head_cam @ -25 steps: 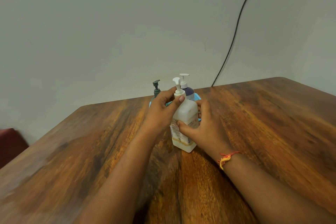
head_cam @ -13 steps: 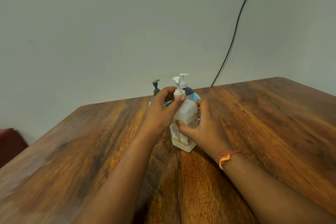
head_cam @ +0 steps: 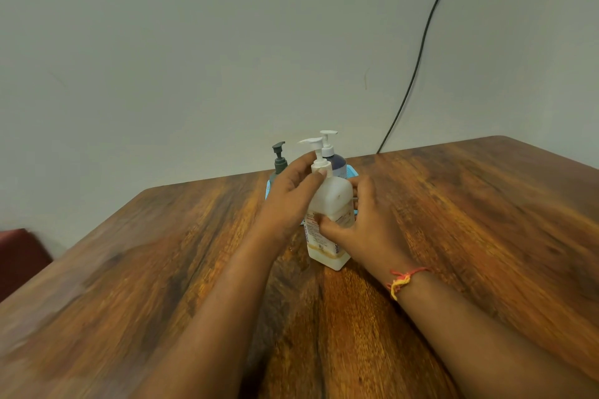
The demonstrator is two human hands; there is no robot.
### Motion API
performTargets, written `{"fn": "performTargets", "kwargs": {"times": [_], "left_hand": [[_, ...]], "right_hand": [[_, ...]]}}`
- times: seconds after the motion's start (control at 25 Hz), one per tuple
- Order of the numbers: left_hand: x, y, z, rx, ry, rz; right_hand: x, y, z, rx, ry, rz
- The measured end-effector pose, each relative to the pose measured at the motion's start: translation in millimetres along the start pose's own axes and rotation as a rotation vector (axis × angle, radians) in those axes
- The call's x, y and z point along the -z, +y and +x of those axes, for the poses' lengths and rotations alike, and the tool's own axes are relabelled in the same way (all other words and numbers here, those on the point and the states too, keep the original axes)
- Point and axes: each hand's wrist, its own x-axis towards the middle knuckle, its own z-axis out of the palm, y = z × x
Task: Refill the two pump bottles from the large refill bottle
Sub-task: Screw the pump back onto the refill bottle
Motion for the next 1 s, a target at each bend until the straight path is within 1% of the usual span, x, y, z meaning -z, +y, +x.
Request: {"fn": "performTargets", "kwargs": {"times": [0.12, 0.16, 0.2, 0.28, 0.4, 0.52, 0.64, 0.72, 0.8, 0.92, 1.0], "left_hand": [[-15, 2, 1, 0.003, 0.175, 0.021], [-16, 0, 3, 0.012, 0.221, 0.002], [-15, -2, 4, 0.02, 0.232, -0.008], [-9, -4, 4, 0.047, 0.178, -0.021], [-1, -1, 0, 0.058, 0.009, -0.075], [8, -4, 3, 0.074, -0.074, -0.071], [-2, 6, 1, 0.128, 0.009, -0.029], [-9, 5, 0, 0.087, 0.083, 0.098], [-12, 2, 1, 0.068, 0.179, 0.114], [-6, 2, -1, 0.101, 0.118, 0.0], [-6, 7, -3, 0.063, 0.07, 0.016]], "right_hand": [[-1, 1, 0, 0.0, -0.007, 0.025], [-1, 1, 0, 0.001, -0.005, 0.026], [0, 1, 0, 0.001, -0.002, 0.023], [2, 1, 0, -0.001, 0.005, 0.011], [2, 0, 1, 0.005, 0.0, 0.007], [1, 1, 2, 0.005, -0.001, 0.022], [1, 0, 2, 0.0, -0.009, 0.03], [0, -1, 1, -0.004, -0.016, 0.034], [1, 0, 1, 0.002, -0.006, 0.034], [2, 0, 1, 0.0, -0.004, 0.027], [2, 0, 1, -0.001, -0.006, 0.007]]}}
